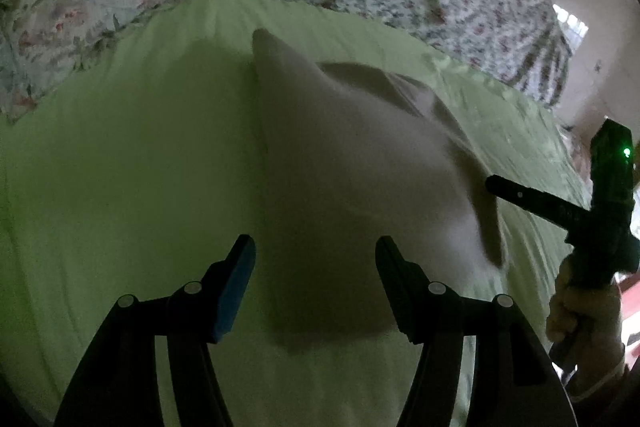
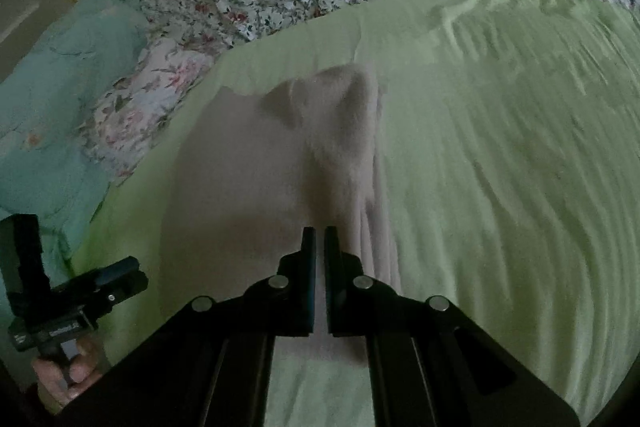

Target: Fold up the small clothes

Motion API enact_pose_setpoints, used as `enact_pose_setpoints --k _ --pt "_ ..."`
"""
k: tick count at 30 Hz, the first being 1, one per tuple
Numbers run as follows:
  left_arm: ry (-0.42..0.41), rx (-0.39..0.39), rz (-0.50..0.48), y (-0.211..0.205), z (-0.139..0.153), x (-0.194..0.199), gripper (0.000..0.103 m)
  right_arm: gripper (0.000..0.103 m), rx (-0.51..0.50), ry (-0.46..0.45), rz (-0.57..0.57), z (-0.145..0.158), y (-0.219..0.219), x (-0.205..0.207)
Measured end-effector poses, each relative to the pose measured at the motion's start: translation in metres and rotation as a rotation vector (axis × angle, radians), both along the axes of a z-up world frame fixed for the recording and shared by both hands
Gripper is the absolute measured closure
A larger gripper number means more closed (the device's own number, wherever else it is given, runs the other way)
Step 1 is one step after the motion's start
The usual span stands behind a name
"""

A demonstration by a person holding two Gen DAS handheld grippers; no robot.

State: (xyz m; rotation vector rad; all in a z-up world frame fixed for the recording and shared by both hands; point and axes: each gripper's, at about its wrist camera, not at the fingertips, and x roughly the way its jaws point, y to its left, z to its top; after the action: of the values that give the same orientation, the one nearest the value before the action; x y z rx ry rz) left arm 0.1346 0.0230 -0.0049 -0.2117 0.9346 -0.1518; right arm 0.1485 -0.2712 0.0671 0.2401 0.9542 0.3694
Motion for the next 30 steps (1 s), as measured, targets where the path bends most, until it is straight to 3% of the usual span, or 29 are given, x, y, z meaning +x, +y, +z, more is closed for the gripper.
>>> enact_pose_setpoints --k 4,7,10,17,22,30 --pt "0.039 -0.021 0.046 0.008 -0.01 0.031 0.04 0.098 -0.019 -0.007 0.016 -0.006 0.006 0.03" --pt "0.075 -0.042 0.053 0.007 -0.023 0.042 0.034 0.1 -0.088 0.022 0.024 -0.025 0.01 0.049" --pt "0.081 -0.015 0.055 0.0 -0.027 0.047 0.028 0.103 -0.136 0.008 0.016 -0.037 0.009 0.061" --pt "0.084 -0.027 0.062 -0.001 -0.03 0.045 0.027 0.103 -0.113 0.016 0.0 -0.036 0.003 0.069" --pt "0.069 -0.001 0.061 0.001 -0.024 0.031 0.027 0.099 -0.049 0.02 -0.019 -0.024 0.0 0.052" --pt "0.074 0.073 0.031 -0.003 -0.021 -0.009 0.026 0.098 -0.016 0.027 -0.015 -0.011 -0.001 -0.013"
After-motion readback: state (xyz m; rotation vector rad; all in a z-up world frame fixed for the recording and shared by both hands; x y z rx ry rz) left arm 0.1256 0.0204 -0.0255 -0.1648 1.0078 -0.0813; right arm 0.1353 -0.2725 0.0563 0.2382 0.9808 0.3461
